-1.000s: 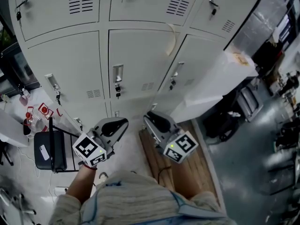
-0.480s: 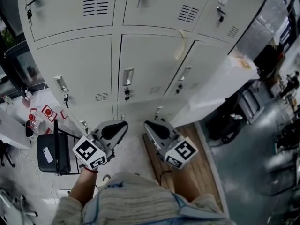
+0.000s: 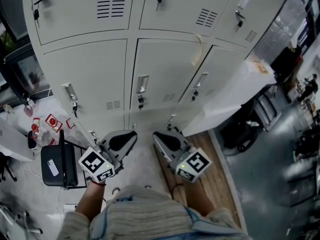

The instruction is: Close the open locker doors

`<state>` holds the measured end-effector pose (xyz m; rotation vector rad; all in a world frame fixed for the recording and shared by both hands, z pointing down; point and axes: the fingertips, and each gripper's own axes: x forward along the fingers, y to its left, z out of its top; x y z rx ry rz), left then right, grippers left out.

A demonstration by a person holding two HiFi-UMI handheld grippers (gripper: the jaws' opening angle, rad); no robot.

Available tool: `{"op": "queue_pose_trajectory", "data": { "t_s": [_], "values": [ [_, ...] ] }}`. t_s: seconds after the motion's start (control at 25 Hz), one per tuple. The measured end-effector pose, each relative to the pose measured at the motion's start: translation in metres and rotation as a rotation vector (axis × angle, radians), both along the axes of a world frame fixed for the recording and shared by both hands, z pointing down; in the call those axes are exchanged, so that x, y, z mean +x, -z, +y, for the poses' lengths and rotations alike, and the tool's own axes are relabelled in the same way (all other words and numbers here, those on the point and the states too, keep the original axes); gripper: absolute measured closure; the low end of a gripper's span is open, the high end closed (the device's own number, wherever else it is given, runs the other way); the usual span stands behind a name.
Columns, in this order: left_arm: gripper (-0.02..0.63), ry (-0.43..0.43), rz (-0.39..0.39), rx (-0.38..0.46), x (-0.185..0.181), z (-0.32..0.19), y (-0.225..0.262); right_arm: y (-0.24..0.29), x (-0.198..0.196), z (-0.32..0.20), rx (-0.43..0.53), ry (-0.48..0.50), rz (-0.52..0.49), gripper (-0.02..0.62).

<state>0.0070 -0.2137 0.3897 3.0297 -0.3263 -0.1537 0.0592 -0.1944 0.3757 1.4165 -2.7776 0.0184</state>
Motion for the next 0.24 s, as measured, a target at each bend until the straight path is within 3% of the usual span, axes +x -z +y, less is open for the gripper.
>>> {"op": "queue_pose_trajectory", "data": {
  "t_s": [0.24],
  "values": [
    [0.601, -0.006, 0.007, -0.007, -0.0054, -0.0069, -0.0014, -0.0007, -0.0056, -0.0050, -0.008, -0.006, -0.002, 0.592]
  ]
}}
